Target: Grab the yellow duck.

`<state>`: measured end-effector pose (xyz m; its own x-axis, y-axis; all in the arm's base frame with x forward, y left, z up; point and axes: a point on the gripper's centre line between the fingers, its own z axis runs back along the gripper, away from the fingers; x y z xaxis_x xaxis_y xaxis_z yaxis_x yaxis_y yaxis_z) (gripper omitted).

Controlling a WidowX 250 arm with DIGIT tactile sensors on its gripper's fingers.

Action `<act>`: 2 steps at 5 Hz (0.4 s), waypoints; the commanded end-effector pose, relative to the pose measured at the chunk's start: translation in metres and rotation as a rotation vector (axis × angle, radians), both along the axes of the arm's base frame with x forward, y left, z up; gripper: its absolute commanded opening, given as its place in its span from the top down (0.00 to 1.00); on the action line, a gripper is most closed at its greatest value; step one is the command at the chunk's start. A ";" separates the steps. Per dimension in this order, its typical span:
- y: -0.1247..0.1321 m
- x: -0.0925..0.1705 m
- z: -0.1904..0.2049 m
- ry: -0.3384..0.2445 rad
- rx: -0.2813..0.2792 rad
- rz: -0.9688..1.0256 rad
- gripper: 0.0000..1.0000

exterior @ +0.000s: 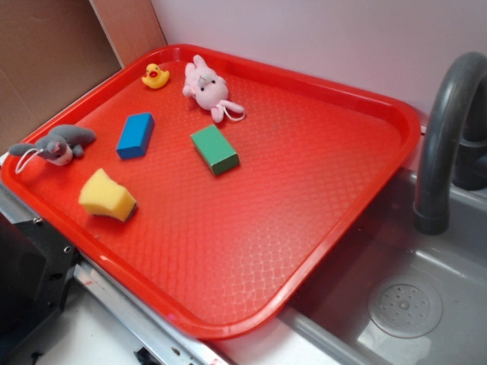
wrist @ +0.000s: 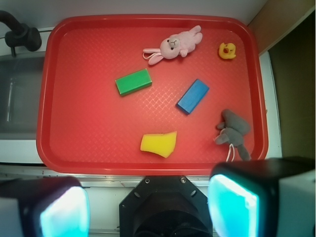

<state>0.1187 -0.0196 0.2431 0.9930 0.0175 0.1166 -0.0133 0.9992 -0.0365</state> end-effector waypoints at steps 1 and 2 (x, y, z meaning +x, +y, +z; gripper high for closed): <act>0.000 0.000 0.000 0.000 0.000 0.000 0.00; 0.010 0.023 0.000 -0.118 -0.017 0.163 0.00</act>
